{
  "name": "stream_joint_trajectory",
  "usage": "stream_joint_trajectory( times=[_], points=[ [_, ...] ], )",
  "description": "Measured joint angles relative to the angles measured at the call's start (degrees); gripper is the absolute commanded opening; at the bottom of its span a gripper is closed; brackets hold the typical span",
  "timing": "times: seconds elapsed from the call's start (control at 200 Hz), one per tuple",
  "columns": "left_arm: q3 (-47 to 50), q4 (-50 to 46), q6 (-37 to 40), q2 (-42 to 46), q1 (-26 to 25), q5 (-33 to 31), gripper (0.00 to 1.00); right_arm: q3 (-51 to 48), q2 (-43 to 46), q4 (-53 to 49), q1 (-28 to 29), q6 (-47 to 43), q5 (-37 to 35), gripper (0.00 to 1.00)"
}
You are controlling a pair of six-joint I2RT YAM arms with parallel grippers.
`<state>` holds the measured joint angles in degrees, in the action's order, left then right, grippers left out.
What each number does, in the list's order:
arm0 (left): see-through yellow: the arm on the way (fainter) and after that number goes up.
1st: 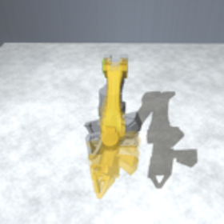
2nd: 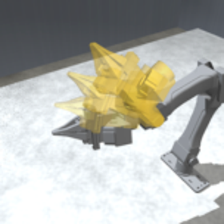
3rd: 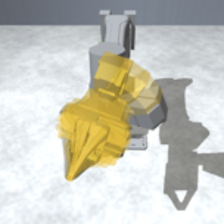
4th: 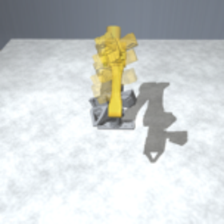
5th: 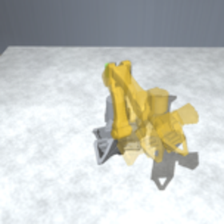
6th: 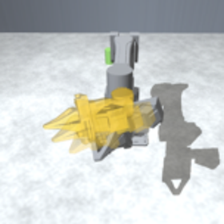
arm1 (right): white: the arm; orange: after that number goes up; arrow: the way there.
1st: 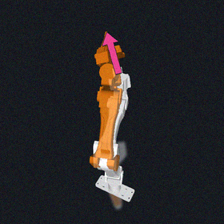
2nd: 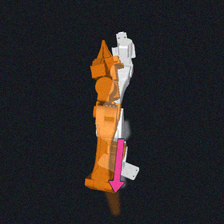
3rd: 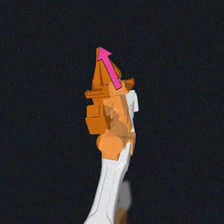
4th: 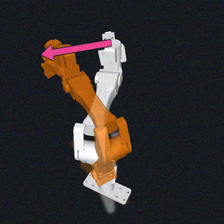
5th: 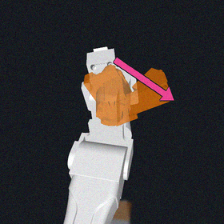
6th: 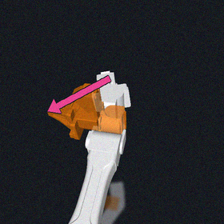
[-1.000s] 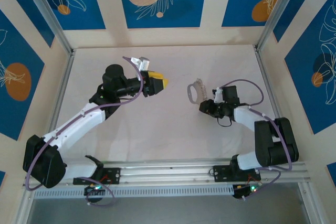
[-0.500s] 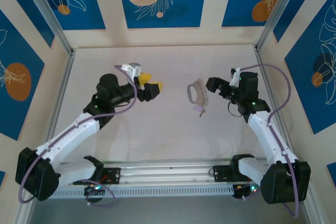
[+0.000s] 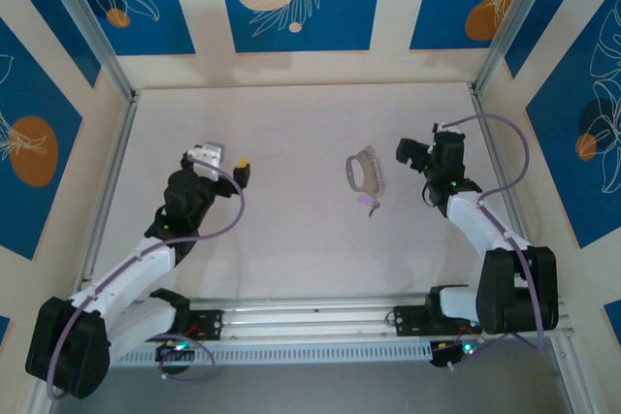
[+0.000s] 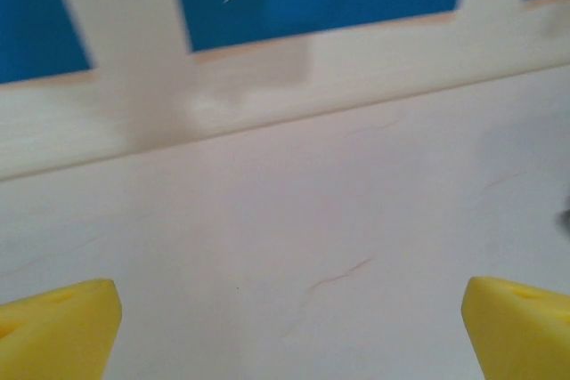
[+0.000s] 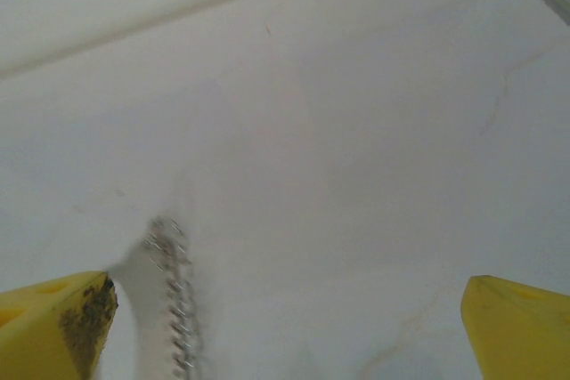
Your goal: Put the keys on the keyring
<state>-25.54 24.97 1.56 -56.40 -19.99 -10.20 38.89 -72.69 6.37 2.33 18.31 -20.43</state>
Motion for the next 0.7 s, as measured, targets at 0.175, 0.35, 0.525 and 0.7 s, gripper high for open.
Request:
stream_joint_trajectory(
  times=[0.175,0.35,0.525,0.7],
  points=[
    [5.8,3.4,3.3,-0.5,3.2,-4.8,0.99,-9.3,-0.9,10.8,-0.1,-3.6,-0.4,0.99],
    [7.7,14.1,3.6,-11.7,7.0,-5.3,0.99,-14.6,-5.4,23.8,-0.1,-6.8,1.1,0.99],
    [8.9,23.1,3.6,-25.6,9.4,-3.7,1.0,-20.9,-12.4,39.6,-0.1,-10.2,6.5,0.99],
    [8.5,28.8,3.5,-32.3,11.6,-0.4,1.0,-18.5,-14.7,39.5,-1.2,-12.0,13.6,0.99]
  ],
)
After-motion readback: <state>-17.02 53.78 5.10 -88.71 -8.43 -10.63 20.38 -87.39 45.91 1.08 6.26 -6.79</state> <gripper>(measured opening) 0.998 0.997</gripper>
